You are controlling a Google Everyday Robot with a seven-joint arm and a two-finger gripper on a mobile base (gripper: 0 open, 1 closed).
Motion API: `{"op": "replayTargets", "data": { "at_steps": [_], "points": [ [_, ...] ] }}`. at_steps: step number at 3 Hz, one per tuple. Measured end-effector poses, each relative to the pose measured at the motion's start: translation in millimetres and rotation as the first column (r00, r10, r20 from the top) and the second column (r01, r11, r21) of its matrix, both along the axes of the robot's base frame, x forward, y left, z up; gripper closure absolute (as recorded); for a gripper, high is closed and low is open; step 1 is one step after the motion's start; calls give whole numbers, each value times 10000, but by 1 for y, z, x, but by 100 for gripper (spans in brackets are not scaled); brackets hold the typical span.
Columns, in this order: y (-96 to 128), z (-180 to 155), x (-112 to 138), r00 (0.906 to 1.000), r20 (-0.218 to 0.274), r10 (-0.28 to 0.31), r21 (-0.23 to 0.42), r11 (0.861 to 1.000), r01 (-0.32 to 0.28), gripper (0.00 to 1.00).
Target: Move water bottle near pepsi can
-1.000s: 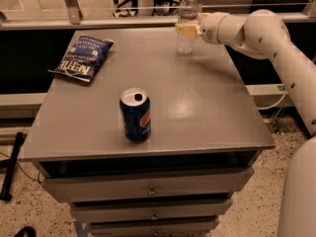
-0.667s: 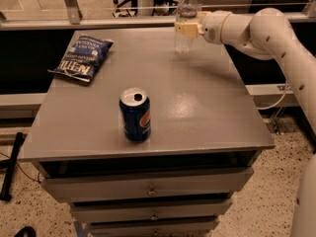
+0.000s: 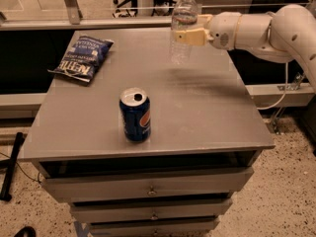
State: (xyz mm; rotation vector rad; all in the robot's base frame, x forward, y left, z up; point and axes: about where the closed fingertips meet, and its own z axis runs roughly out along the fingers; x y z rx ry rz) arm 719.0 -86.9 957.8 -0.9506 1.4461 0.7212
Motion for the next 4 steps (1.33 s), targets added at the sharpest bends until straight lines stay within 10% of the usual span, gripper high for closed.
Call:
{"op": "replayTargets", "data": {
  "at_steps": [2, 4],
  "points": [
    [11, -18, -98, 9736, -342, 2259, -216, 9737, -2267, 100],
    [38, -16, -158, 9200, 29, 3919, 274, 9196, -3918, 100]
  ]
}}
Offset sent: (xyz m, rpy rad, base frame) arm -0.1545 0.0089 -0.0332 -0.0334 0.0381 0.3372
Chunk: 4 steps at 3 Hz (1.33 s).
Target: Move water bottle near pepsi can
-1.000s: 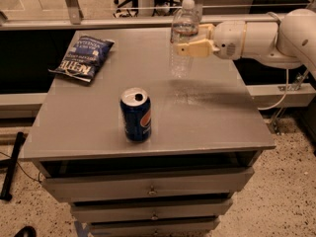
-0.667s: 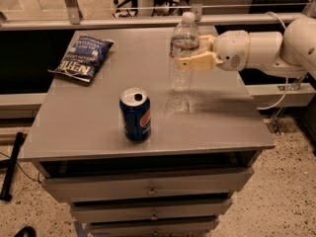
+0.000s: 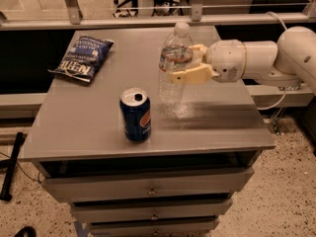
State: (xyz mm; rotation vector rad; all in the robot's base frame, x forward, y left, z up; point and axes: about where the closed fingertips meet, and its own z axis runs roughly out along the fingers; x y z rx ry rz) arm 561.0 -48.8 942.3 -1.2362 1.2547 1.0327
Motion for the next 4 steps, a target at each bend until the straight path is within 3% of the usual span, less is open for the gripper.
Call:
{"op": "replayTargets", "data": {
  "at_steps": [1, 3, 4],
  "points": [
    [9, 1, -22, 9980, 146, 612, 22, 9981, -612, 100],
    [12, -16, -49, 9840, 92, 1779, -547, 9827, -1771, 100],
    [15, -27, -55, 9759, -111, 2180, -835, 9723, -2182, 82]
  ]
}}
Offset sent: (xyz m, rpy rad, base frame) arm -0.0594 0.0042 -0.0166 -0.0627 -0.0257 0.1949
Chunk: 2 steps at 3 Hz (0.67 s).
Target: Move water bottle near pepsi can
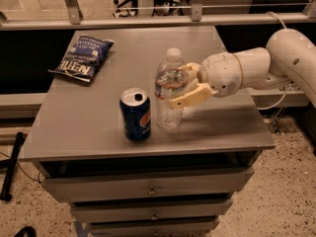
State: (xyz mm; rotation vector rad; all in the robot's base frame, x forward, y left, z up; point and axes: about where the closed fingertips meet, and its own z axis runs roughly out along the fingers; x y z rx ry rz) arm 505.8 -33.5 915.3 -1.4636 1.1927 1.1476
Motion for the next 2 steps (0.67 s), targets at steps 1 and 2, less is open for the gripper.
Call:
{"op": "replayTargets", "data": {
  "at_steps": [1, 2],
  "points": [
    [4, -7, -4, 9996, -75, 288, -374, 9989, -291, 59],
    [9, -11, -6, 9986, -61, 524, -661, 9964, -527, 36]
  ]
}}
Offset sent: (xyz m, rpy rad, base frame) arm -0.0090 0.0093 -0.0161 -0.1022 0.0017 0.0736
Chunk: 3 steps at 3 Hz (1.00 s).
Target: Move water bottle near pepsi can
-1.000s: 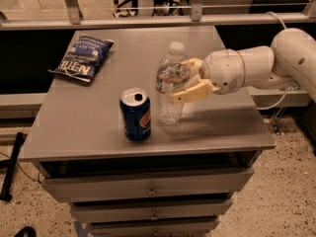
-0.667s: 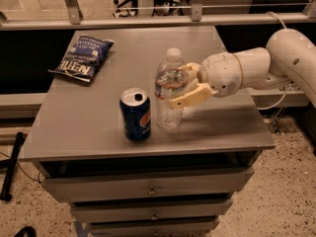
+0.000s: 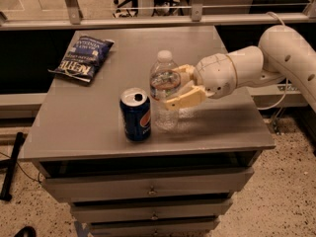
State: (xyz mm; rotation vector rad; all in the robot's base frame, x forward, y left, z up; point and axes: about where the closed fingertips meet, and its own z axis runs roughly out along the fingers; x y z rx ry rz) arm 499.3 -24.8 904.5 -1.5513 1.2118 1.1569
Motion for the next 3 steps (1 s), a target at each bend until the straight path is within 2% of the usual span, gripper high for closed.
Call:
{"op": "replayTargets", "data": {
  "at_steps": [1, 2, 3],
  "points": [
    [4, -2, -2, 9999, 28, 133, -138, 9998, -133, 12],
    [5, -3, -3, 9998, 24, 178, -210, 9996, -178, 0],
    [1, -5, -1, 9999, 97, 47, -353, 9994, -43, 0]
  ]
}}
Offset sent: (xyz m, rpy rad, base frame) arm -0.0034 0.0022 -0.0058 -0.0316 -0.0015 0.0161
